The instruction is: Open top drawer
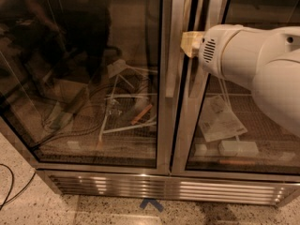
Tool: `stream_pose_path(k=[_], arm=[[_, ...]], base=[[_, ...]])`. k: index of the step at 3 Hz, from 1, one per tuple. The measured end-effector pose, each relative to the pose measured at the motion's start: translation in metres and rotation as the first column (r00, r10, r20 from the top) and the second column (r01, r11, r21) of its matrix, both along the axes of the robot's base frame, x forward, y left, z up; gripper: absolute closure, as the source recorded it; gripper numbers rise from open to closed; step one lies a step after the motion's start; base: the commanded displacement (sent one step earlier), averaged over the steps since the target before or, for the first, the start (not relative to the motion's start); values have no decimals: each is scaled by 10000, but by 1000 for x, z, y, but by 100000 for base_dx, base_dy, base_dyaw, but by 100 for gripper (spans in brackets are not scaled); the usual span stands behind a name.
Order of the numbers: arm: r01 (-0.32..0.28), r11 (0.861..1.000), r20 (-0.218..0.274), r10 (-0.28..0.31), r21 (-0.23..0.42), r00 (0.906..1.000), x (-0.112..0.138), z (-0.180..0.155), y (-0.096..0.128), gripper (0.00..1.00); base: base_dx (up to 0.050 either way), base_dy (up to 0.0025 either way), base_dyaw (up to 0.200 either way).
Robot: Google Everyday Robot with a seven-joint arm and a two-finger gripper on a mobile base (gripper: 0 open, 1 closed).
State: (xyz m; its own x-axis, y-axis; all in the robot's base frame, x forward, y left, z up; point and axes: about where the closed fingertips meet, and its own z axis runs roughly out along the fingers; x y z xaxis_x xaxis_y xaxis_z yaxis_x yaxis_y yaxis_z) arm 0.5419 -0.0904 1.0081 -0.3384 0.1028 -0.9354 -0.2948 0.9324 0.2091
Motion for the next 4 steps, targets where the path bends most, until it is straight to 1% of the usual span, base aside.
stream_pose_path(k=[3,4], arm=[[118,9998,42,-118,-140,9999,0,0,-4,100],[82,9996,65,-81,-256,9999,5,0,-2,100]], base=[[0,0,0],[0,0,0]])
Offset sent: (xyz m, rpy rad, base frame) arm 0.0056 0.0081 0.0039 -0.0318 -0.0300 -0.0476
